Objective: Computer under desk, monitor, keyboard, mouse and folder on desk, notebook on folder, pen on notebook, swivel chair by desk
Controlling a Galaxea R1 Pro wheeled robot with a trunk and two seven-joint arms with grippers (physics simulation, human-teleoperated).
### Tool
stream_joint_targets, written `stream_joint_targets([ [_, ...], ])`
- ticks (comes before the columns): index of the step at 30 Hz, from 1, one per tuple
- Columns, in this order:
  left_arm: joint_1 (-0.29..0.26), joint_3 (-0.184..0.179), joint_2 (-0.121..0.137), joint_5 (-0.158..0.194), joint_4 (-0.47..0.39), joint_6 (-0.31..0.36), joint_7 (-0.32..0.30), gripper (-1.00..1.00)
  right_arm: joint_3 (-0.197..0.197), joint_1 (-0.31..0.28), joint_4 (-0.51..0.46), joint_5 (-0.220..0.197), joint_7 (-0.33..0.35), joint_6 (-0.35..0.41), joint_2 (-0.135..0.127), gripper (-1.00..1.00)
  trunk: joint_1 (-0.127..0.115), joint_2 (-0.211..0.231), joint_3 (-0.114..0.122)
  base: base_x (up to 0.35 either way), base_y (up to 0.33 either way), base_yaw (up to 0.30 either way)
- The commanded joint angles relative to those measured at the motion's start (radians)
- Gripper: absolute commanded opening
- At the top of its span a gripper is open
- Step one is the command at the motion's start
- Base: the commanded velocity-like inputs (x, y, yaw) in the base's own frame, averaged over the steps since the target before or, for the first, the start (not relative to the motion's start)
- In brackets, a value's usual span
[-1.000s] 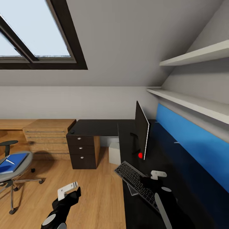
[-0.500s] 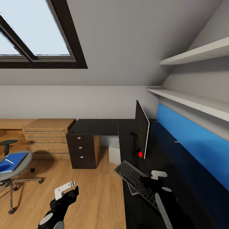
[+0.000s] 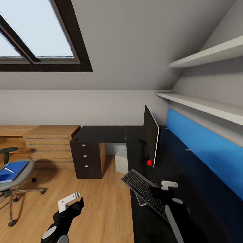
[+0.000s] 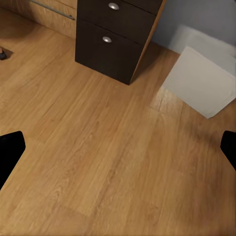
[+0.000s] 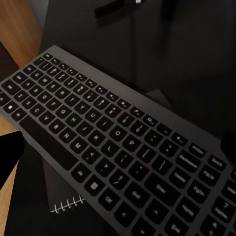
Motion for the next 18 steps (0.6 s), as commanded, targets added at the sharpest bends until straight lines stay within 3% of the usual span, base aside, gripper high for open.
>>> stream_joint_targets([
  [1,-0.001,-0.002,0.001,0.007,-0.002,0.002,0.008,1.0,0.001,-0.001,-0.001,-0.01,-0.008,-0.002,-0.001,1.0,0.004,-0.008,-0.004,0.0,0.0,0.0],
  [7,-0.001,-0.002,0.001,0.006,-0.001,0.002,0.008,1.0,-0.006,-0.001,0.001,-0.01,-0.008,-0.032,-0.013,1.0,0.027,-0.05,-0.023,0.0,0.0,0.0],
  [14,0.0,-0.001,0.001,0.006,-0.001,0.002,0.008,1.0,-0.02,-0.008,0.023,-0.011,-0.01,-0.036,-0.059,1.0,0.054,-0.099,-0.045,0.0,0.0,0.0],
  [18,0.0,-0.001,0.001,0.005,-0.001,0.002,0.008,1.0,-0.046,-0.063,0.072,-0.014,-0.011,-0.031,-0.099,1.0,0.069,-0.127,-0.058,0.0,0.0,0.0],
])
